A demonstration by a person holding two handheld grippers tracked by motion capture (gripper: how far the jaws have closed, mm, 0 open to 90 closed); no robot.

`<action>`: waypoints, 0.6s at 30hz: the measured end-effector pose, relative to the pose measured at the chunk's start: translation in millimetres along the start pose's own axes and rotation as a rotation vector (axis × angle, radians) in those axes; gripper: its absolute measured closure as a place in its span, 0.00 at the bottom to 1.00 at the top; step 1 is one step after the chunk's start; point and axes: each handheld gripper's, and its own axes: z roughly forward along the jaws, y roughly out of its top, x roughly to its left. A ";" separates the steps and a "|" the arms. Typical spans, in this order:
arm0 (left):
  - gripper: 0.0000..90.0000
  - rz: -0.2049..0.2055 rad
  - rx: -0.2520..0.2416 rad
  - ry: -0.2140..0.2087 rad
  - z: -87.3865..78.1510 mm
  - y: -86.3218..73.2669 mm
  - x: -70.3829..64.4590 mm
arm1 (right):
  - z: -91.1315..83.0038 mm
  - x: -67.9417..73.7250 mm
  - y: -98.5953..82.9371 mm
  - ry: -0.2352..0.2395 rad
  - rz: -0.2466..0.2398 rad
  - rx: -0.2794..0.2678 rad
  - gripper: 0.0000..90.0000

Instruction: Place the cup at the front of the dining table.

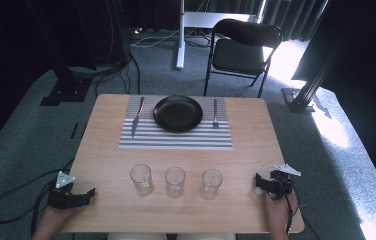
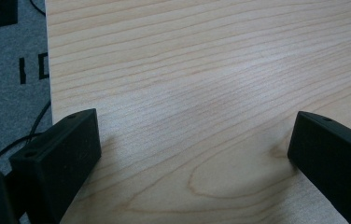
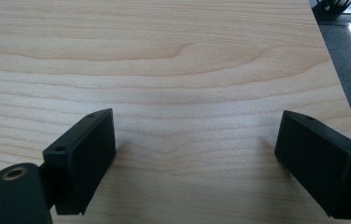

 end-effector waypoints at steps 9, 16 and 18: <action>0.03 0.000 -0.001 -0.001 0.2 0.2 3.3 | 0.0 0.0 0.2 0.000 -0.001 0.000 0.13; 0.03 0.005 0.005 -0.004 -0.2 0.4 3.6 | 0.0 -0.1 0.1 0.000 0.001 0.000 0.13; 0.03 0.007 0.005 -0.006 -0.3 0.2 3.8 | 0.0 0.0 0.0 0.000 0.001 0.000 0.13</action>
